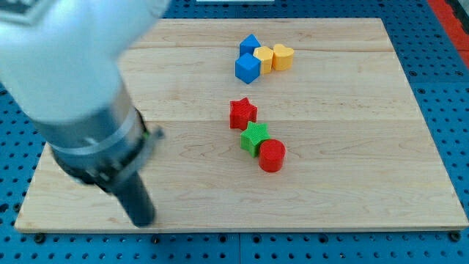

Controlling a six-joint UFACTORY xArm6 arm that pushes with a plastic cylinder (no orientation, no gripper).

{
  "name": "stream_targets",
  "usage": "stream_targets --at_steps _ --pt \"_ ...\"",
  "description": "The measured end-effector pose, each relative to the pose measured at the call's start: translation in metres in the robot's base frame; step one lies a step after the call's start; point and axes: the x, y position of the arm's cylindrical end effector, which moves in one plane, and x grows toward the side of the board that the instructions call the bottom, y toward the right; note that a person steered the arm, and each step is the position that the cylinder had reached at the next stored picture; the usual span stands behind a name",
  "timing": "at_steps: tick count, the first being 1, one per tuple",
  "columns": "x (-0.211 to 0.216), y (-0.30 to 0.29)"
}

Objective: Nudge the red circle to the left

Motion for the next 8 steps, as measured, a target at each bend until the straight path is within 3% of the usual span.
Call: stream_targets --at_steps 2,8 --pt "-0.005 0.065" --pt "-0.006 -0.001"
